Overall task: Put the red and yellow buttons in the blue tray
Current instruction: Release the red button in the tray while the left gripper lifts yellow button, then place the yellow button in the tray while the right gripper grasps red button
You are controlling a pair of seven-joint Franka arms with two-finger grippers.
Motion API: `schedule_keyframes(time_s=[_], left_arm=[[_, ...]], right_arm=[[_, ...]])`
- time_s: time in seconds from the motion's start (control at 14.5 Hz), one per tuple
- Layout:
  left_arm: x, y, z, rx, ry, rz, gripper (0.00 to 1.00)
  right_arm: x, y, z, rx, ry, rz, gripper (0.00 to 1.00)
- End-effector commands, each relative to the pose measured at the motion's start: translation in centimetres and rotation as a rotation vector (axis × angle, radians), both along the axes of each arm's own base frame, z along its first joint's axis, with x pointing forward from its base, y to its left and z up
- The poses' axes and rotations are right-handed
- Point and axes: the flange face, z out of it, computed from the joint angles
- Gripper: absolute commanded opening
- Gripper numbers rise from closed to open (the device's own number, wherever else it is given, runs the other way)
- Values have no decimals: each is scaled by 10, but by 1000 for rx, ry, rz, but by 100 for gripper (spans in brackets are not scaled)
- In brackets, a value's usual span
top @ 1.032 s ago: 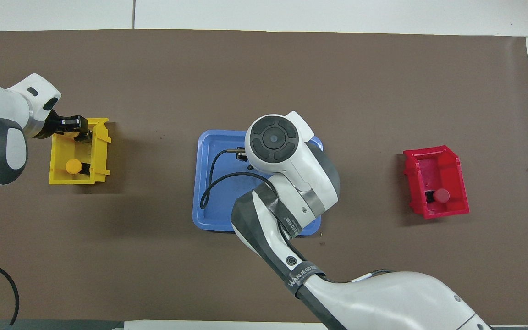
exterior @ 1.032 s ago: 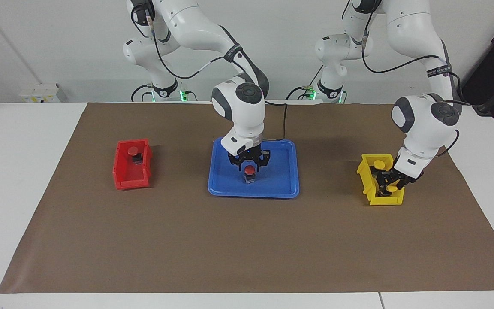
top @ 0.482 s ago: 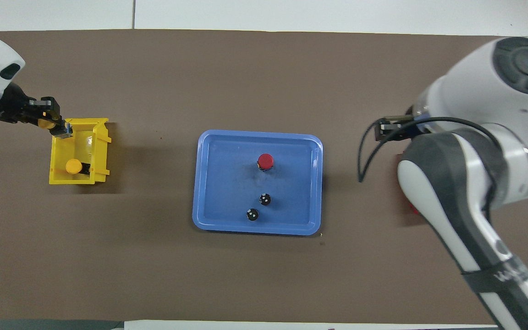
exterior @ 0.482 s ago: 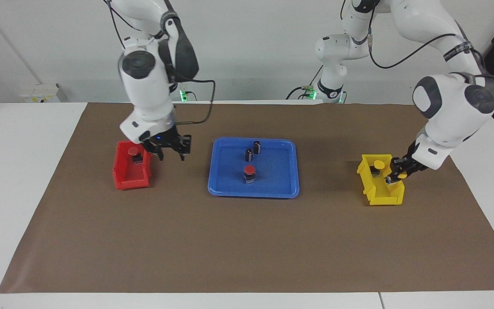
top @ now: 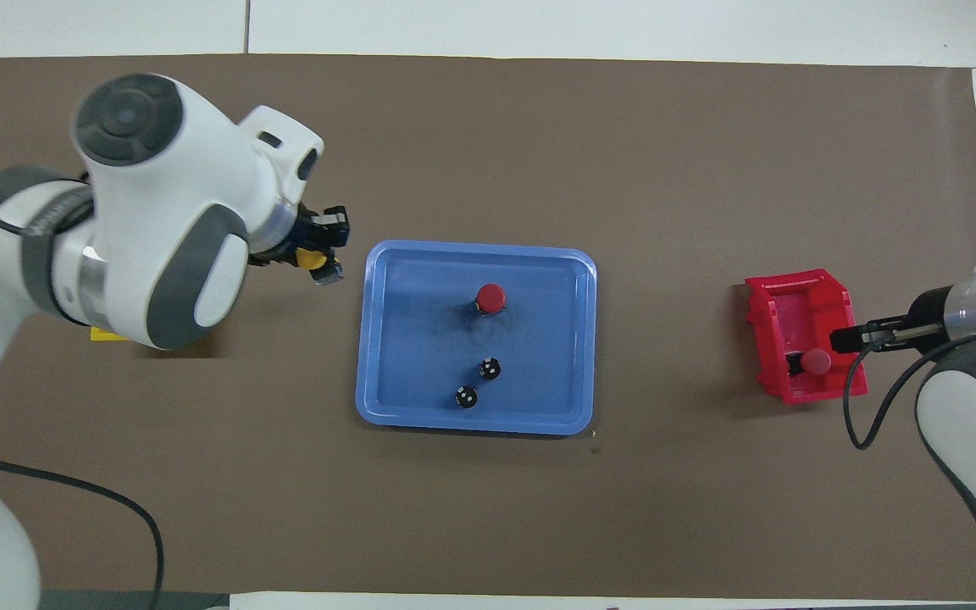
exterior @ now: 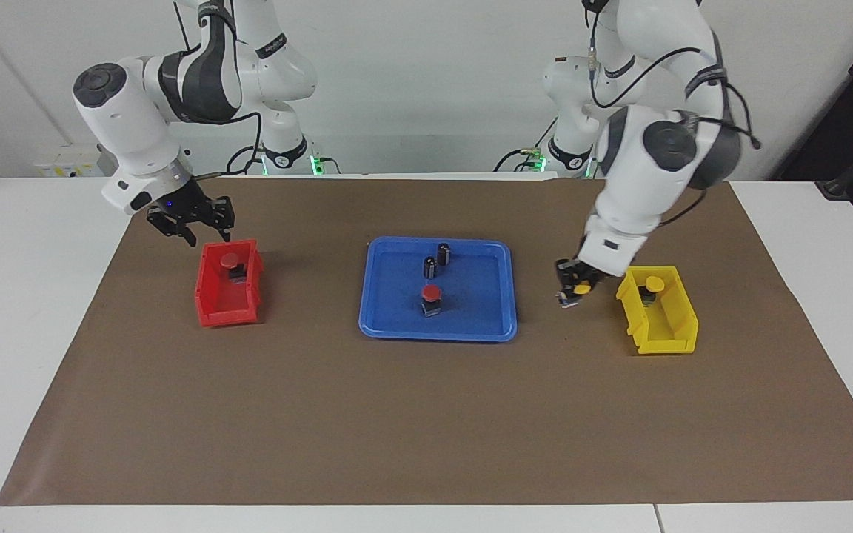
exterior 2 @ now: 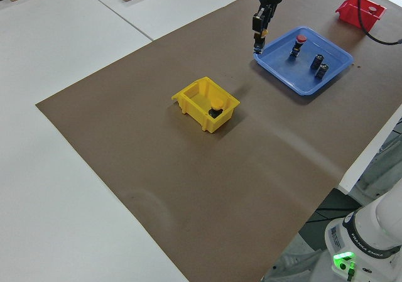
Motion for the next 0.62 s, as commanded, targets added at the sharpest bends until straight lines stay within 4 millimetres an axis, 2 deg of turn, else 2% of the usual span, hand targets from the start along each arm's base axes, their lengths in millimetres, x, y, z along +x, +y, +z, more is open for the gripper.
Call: schedule_keyframes(time_s=[0.0, 0.07, 0.14, 0.28, 0.41, 0.55], left_arm=[[-39, -28, -16, -10, 35, 17, 1], [-50, -38, -28, -7, 36, 10, 1], [-49, -42, -40, -25, 6, 28, 1], [-44, -50, -52, -60, -41, 77, 1], [-46, -60, -65, -61, -42, 82, 1], [-47, -73, -80, -71, -55, 101, 1]], right_arm=[[-15, 5, -24, 8, -35, 12, 64], [-14, 4, -29, 5, -45, 11, 63], [-15, 5, -33, 5, -42, 10, 62], [-11, 3, -41, 1, -62, 20, 62], [-9, -5, -52, 1, -51, 22, 62], [-10, -3, -56, 0, -62, 21, 63]])
